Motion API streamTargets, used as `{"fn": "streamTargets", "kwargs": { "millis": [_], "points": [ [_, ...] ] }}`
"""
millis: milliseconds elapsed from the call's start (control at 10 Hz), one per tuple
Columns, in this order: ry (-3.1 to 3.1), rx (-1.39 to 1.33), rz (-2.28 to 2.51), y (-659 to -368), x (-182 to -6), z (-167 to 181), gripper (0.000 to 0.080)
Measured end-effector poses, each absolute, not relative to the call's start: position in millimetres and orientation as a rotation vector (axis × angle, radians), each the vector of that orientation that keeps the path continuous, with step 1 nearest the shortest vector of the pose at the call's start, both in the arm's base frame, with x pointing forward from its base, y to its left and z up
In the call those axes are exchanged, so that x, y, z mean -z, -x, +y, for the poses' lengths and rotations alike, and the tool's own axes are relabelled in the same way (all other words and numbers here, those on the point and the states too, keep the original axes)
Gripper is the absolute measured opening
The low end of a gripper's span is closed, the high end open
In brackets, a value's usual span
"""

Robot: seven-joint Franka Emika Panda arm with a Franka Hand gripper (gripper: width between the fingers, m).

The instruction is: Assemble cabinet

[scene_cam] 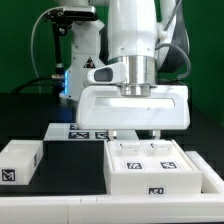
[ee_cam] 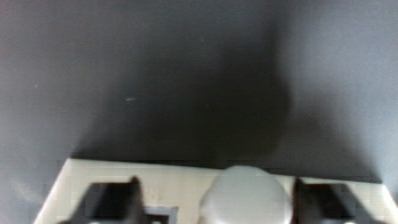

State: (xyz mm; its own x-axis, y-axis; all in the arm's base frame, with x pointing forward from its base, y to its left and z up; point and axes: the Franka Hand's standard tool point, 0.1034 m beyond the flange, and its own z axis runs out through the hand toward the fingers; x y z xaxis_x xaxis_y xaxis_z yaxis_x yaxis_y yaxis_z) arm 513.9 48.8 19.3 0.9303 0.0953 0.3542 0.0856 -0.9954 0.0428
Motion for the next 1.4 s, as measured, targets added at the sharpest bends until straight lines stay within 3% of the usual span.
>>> {"fn": "streamTargets", "kwargs": {
  "millis": [100, 300, 600, 700, 900, 1000, 1400],
  "points": [
    [-3.06, -0.563, 0.145, -513.9, -19.2, 48.8, 0.0255],
    [-3.06, -0.563, 0.145, -513.5, -19.1, 48.6, 0.0219],
    [-3.066, -0.546, 0.14, -513.1, -19.4, 49.6, 0.022],
    [-3.1, -0.451, 0.122, -512.0, -32.1, 57.7, 0.022],
    [-3.163, -0.281, 0.067, -520.1, -82.0, 66.2, 0.022],
    [-3.171, -0.287, 0.037, -529.5, -93.1, 67.7, 0.0222],
    [-3.182, -0.243, -0.3, -524.4, -86.9, 69.3, 0.0222]
  ]
}}
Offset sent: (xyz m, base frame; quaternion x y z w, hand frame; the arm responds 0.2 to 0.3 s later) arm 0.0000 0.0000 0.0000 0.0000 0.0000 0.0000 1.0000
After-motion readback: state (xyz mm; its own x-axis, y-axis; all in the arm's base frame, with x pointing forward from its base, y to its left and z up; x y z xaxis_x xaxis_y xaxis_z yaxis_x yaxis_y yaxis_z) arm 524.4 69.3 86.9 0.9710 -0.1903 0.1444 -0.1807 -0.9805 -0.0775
